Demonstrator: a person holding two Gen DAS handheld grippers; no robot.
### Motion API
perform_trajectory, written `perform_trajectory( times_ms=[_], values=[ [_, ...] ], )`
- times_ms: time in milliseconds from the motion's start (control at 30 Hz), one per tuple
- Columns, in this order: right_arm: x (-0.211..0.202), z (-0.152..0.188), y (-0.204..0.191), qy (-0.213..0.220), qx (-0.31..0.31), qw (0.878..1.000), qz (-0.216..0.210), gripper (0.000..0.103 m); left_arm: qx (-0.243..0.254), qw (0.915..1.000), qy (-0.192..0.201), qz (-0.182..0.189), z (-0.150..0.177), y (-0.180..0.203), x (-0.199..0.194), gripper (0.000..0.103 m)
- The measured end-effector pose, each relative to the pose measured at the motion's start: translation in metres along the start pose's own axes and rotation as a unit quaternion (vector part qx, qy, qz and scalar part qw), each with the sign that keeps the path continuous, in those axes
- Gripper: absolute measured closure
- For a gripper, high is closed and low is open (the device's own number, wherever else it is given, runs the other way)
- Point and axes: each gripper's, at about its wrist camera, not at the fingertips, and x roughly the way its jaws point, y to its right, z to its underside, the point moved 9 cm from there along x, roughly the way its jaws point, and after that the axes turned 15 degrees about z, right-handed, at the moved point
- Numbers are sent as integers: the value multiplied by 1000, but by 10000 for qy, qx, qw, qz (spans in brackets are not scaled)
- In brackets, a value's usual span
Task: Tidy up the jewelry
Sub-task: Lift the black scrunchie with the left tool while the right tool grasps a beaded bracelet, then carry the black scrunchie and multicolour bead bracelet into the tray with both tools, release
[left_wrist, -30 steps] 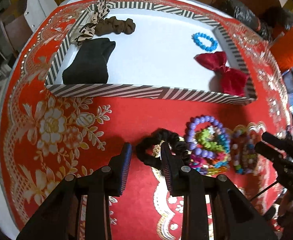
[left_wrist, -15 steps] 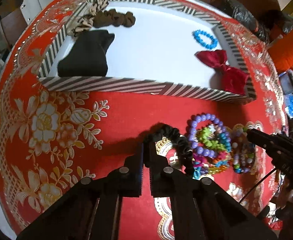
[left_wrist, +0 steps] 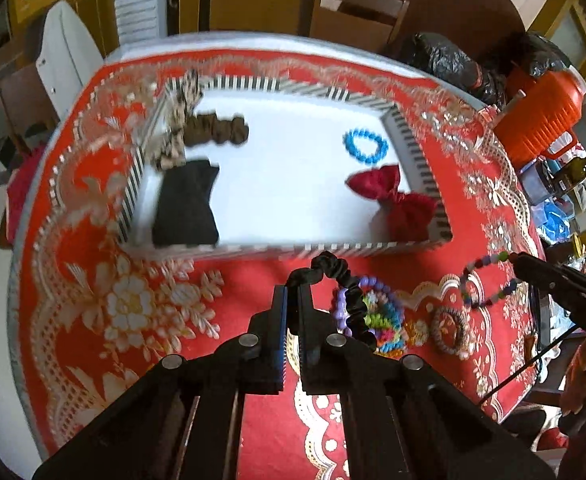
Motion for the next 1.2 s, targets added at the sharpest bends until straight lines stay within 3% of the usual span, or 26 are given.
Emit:
perform_trajectory(
  times_ms=[533, 1200],
  values=[
    [-31, -51, -12, 437, -219, 9987, 146, 93, 375, 9978, 410, -364, -56, 4, -23, 103],
    [-10, -98, -33, 529, -432, 9976, 150, 93, 377, 9973, 307, -555, -79, -7, 0, 103]
  ],
)
